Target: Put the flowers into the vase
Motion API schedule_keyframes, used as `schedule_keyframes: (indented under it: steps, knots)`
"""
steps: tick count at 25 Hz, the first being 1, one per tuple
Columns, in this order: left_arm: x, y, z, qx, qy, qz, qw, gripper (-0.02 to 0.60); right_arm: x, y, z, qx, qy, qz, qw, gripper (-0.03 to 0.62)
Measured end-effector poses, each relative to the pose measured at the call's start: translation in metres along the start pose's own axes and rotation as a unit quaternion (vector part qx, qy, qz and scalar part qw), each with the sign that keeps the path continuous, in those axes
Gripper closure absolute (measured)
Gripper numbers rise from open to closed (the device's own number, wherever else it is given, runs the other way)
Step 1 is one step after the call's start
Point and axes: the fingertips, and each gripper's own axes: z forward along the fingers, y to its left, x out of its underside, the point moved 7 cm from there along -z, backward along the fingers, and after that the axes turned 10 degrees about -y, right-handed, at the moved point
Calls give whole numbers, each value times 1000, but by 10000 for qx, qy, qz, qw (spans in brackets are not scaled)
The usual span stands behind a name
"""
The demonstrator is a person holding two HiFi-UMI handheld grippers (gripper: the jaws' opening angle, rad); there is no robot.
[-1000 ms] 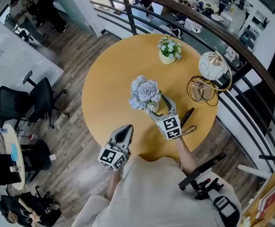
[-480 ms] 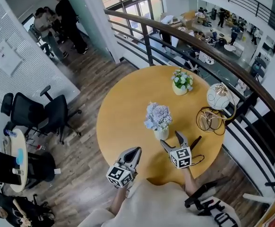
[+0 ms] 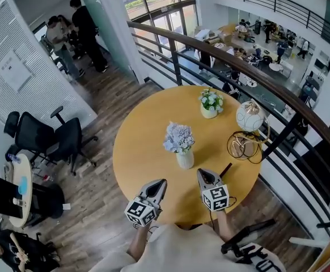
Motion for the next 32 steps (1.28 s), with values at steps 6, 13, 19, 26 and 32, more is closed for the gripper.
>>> schedule_keyframes:
  steps: [6,13,19,26,32]
  knots:
    - [16,-29,-3,207,119,-31,9997,575,-5,18,-25,-193,-176,-172,9995,585]
    - [19,-48,0,682,-74,-43,9976,575,0,36,-59,-39,-205,-289,9994,585]
    - [20,-65,-46,802,-239,-151,9964,575,-8,71,-92,191,-352,-488,9980,586]
    - [26,-73,-122,686,-332,-341,9965,575,2,133,-128,376,-165,-627,9972,586]
    - [36,-96,-183,720,-366,-370,9960,575,22,181,-173,538,-109,-538,9970,586]
